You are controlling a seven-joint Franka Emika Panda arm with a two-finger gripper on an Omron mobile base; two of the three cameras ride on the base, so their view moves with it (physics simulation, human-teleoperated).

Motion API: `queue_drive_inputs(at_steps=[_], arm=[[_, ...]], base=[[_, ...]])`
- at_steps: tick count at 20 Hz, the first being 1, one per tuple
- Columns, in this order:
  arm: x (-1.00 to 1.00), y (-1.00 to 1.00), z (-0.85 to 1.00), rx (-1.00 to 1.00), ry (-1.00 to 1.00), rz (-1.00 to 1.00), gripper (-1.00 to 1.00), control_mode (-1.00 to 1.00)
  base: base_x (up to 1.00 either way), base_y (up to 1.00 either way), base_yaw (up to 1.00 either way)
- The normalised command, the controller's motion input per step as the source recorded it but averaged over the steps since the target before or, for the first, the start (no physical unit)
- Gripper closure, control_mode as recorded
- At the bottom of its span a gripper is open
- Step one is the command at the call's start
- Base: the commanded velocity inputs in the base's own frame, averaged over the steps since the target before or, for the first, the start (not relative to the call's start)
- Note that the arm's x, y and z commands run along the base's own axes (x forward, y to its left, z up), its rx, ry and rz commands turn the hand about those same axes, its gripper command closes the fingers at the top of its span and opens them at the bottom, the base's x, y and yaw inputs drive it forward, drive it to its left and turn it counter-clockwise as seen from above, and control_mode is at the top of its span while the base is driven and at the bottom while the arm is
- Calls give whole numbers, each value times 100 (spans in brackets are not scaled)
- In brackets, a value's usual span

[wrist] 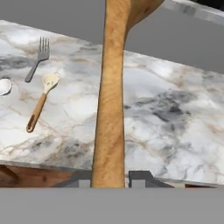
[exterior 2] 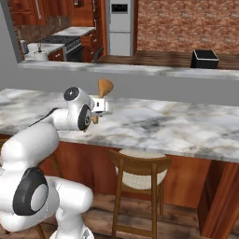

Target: Organize the utensils by type. Pick up the wooden spoons from the counter and place them in the open cabinet. Then pick up the metallic utensils from the counter and place them in the open drawer.

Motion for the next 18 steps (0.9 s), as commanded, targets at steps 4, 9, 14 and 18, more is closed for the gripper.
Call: queue_drive_inputs(at_steps=[4,9,14,18], arm=[[-100,0,69,-19,24,0,100,-100],[-75,-2,38,0,36,1,100,-100],[-55,-21,9,31,13,7,100,-100],[-28,12,-5,34,-1,6,100,-100]], base=[[0,0,0],[0,0,0],[0,0,0],[0,0,0]])
